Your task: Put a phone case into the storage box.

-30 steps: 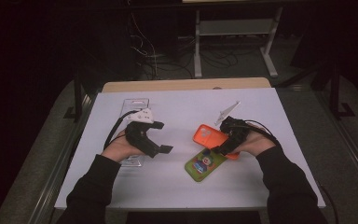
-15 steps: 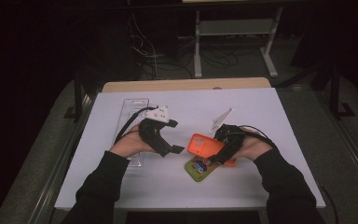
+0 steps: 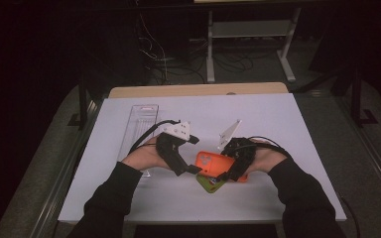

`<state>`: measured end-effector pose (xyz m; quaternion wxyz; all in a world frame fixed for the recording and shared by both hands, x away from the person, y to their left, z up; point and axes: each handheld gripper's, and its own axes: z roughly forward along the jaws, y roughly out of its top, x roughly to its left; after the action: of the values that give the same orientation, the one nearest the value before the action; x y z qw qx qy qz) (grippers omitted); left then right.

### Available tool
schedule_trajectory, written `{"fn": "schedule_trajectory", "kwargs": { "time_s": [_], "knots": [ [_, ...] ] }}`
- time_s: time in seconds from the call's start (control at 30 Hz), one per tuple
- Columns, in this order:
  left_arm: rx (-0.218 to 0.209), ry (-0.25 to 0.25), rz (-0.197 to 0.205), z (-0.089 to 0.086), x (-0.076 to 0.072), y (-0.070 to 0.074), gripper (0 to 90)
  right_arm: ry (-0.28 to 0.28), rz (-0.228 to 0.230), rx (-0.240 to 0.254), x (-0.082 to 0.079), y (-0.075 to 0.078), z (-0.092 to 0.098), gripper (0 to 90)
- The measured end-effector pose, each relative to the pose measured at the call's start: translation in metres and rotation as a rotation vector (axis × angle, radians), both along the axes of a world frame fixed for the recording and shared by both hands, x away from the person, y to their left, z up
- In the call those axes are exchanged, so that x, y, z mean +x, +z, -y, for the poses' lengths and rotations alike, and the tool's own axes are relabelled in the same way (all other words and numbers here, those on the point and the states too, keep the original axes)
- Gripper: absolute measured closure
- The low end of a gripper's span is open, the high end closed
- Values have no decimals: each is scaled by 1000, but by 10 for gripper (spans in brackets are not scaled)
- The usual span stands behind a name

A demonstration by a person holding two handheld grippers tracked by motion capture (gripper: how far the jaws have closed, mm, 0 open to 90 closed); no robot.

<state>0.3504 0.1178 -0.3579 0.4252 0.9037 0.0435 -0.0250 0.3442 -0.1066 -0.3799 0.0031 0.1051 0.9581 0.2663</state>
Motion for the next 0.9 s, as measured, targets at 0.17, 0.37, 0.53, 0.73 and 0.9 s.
{"fn": "schedule_trajectory", "kwargs": {
  "time_s": [0.17, 0.37, 0.53, 0.73, 0.9],
  "knots": [
    [53, -34, -12, 5, -3, -6, 0, 44, -10, -8, -3, -1, -5, 152],
    [116, -78, 1, 11, -5, -12, 0, 81, -6, -8, -8, 3, -12, 152],
    [152, -93, 2, 15, -8, -17, 0, 104, 9, -14, -11, 5, -17, 151],
    [205, -109, 10, 22, -10, -26, 0, 123, 19, -11, -13, 6, -19, 151],
    [231, -117, 7, 26, -12, -30, 0, 122, 20, -2, -14, 8, -19, 151]
  ]
}}
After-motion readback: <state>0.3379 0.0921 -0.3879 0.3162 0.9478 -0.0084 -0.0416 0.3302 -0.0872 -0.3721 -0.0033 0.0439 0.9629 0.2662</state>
